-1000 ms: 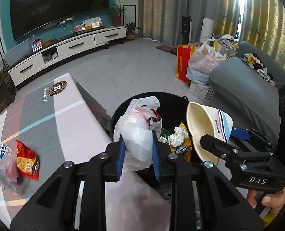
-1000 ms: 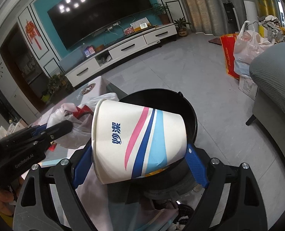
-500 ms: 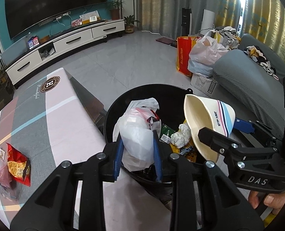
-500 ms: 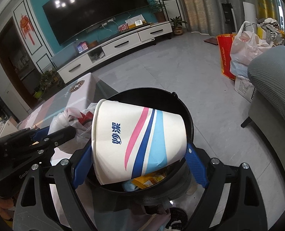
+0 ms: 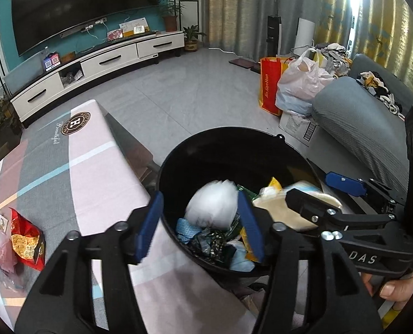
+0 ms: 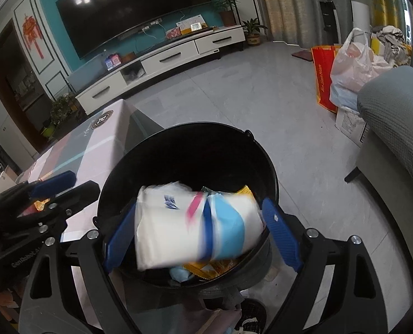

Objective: Collect trash
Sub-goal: 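Open the left tool to drop the plastic bag while the right releases the bucket, then move both tools back toward the remaining trash on the table, then grasp the clear plastic bag with the left tool while the right grasps the red chip bag, then carry the clear plastic bag and red chip bag over the black bin with both tools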

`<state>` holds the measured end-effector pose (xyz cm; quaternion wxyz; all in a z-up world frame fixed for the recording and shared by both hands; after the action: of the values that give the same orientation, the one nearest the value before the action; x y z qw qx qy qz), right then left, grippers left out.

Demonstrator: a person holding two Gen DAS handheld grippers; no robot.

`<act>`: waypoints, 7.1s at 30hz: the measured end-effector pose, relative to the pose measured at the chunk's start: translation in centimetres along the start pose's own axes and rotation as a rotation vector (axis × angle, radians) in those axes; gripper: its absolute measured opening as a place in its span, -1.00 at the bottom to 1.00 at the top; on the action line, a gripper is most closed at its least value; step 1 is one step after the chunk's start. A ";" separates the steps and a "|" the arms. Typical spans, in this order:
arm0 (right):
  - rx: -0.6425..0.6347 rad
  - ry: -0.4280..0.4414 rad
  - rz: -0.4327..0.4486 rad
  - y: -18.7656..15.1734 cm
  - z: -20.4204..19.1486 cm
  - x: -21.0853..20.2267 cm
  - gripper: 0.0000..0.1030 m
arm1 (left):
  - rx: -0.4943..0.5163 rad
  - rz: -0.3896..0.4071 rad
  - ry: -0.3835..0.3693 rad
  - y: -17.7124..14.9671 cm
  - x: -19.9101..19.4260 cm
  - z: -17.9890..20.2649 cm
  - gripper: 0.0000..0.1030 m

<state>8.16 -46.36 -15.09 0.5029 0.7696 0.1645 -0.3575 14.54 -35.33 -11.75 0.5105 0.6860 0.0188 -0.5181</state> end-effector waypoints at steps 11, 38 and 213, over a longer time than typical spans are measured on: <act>-0.011 0.027 0.017 -0.6 -0.8 -2.8 0.71 | -0.054 0.024 0.031 -2.3 -4.5 -2.4 0.58; -0.312 0.204 -0.124 -6.8 -18.0 -6.0 0.74 | -0.759 0.137 0.280 -22.4 -23.6 -25.6 0.76; 0.171 0.289 0.223 2.7 -0.4 -9.3 -0.68 | -0.048 0.087 0.047 2.8 -6.0 -1.3 -0.69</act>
<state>3.55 -46.18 -6.60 0.4434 0.8662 0.1179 -0.1980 14.21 -32.66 -5.52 0.5482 0.6860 0.0132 -0.4783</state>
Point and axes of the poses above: each gripper's, at about its wrist camera, not at the fingertips, and x roughly the way its jaws point, z to its right, y to its top, the point moved 8 cm from there along x, roughly the way its jaws point, and after that the axes turned 5 degrees about -y, right-handed, at the moved point
